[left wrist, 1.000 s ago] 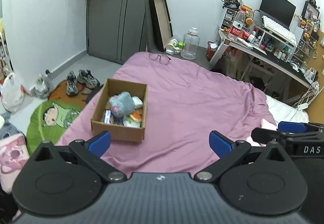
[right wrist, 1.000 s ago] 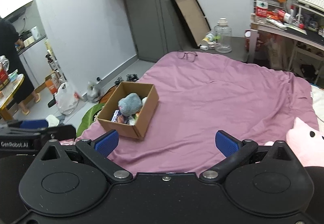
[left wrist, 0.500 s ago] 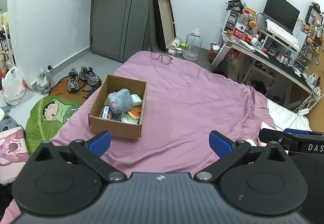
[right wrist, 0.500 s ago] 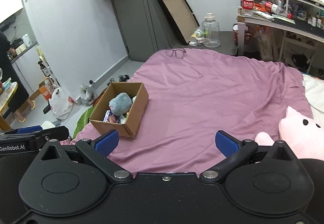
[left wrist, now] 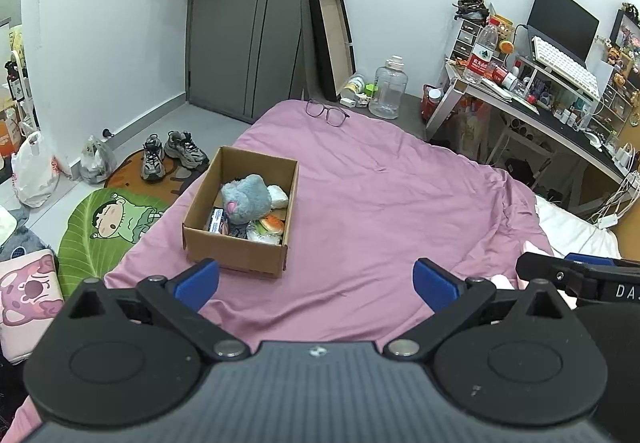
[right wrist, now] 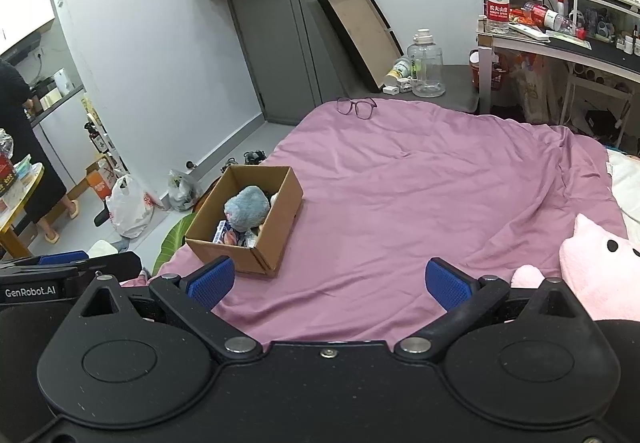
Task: Organize soft objects
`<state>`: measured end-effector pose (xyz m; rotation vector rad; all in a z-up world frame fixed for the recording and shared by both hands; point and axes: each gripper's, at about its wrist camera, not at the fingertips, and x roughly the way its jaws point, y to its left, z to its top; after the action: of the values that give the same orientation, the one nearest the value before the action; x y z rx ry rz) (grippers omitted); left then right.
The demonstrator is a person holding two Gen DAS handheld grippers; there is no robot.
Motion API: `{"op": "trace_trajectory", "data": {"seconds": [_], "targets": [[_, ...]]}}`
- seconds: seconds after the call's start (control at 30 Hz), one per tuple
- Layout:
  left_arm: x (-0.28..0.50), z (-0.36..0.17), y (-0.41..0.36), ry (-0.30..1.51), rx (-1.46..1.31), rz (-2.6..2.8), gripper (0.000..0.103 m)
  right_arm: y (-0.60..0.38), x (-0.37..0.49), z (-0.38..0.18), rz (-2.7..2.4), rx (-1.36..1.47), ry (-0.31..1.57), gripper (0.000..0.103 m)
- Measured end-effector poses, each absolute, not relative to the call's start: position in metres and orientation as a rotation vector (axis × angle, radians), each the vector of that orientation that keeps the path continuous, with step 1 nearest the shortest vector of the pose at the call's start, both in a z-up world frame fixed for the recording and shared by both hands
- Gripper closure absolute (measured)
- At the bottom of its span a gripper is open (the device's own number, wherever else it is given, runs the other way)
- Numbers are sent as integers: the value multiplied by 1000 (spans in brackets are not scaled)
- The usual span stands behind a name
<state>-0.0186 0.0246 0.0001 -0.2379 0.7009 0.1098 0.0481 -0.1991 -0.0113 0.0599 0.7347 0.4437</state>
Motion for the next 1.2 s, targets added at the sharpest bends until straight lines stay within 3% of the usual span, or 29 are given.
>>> {"op": "trace_trajectory", "data": {"seconds": [1.2], "targets": [[-16, -1, 26, 708, -229, 119, 1, -197, 47, -11, 419, 49, 714, 0]]}}
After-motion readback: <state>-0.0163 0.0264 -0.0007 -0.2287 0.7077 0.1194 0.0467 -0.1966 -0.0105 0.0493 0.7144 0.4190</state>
